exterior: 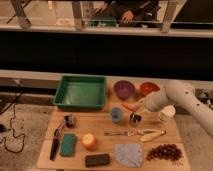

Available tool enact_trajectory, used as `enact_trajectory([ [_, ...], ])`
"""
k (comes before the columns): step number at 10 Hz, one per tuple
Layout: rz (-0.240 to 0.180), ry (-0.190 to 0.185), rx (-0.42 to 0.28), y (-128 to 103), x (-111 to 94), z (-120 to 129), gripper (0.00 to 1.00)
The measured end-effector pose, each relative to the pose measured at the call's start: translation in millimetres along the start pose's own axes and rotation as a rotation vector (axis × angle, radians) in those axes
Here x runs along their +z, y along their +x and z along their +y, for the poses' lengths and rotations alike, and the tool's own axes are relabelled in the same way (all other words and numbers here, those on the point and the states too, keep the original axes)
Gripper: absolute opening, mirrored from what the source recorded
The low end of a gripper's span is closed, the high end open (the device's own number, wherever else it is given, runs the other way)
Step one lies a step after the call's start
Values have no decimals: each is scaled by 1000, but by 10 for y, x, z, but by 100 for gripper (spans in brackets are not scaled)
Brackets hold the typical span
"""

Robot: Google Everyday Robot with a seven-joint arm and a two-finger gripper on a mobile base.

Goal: Place pepper in metal cup

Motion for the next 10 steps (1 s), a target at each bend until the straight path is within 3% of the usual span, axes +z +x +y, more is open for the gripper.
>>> enact_trajectory([
  [6,57,-61,-18,71,103,254,0],
  [10,74,-100,-31,18,333,242,0],
])
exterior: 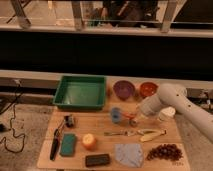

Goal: Place pepper in metal cup

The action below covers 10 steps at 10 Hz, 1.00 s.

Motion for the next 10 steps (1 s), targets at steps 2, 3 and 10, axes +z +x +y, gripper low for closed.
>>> enact_trajectory([
  [2,1,-1,4,-1,53,-57,0],
  [3,0,4,10,14,57,-88,0],
  [10,5,28,25,109,-18,-166,0],
])
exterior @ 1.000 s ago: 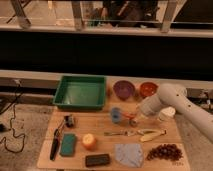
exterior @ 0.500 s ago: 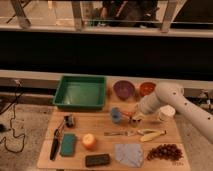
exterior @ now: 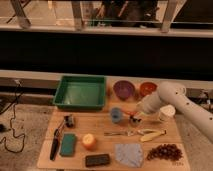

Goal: Place pepper in metal cup

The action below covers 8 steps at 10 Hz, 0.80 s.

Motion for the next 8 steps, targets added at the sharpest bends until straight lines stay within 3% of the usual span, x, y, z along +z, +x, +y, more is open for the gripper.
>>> enact_trajectory([
  [3,0,-1,-1,-5,3,0,2],
  [8,0,-1,-1,-4,2,0,52],
])
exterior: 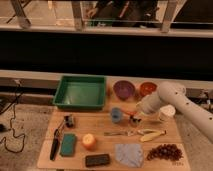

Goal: Place pepper in metal cup

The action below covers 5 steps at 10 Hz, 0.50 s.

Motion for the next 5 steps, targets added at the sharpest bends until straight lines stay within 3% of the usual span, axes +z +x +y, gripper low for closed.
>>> enact_trajectory([
  [3,0,0,0,2,-1,1,77],
  [5,0,0,0,2,-1,1,78],
])
